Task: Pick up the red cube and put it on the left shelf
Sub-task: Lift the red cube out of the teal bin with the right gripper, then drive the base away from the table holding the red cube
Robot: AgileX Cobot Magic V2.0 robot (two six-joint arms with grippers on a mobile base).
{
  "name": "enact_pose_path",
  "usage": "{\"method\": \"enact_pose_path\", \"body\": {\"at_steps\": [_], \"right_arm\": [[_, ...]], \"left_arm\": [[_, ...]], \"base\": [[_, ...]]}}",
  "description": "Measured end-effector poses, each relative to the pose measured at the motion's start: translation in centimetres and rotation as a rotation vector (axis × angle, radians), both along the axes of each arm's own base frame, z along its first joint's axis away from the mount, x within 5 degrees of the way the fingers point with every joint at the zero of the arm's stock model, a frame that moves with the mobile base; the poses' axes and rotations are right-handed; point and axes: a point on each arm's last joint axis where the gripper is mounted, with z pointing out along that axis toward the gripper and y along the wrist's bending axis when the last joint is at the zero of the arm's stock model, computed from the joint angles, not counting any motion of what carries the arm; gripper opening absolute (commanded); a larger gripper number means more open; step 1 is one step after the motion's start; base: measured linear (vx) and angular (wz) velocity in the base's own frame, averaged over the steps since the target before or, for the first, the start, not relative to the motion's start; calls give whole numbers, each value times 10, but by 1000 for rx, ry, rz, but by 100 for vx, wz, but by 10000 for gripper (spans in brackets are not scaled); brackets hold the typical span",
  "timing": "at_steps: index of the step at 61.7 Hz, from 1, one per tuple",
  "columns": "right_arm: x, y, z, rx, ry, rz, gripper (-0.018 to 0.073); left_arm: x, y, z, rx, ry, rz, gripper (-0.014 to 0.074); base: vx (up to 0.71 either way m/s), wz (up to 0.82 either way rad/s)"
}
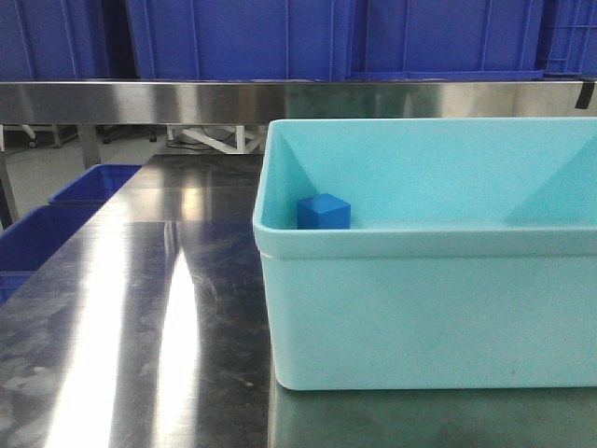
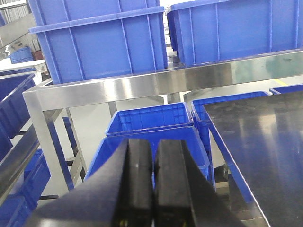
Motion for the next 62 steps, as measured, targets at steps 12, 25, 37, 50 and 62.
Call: {"method": "enact_pose_path", "body": {"at_steps": [12, 25, 37, 50, 62], "right_arm": [[0, 0, 0, 0, 0, 0, 67], [0, 0, 0, 0, 2, 0, 67], [0, 0, 0, 0, 2, 0, 67], [0, 0, 0, 0, 2, 0, 67], [0, 0, 0, 0, 2, 0, 67]], "left_arm": [[0, 0, 0, 0, 0, 0, 106], [0, 0, 0, 0, 0, 0, 106], [0, 0, 0, 0, 0, 0, 106], [0, 0, 0, 0, 0, 0, 106], [0, 0, 0, 0, 0, 0, 106]], "base": [[0, 0], [1, 13], [-2, -2], [-3, 19], [-5, 28]]}}
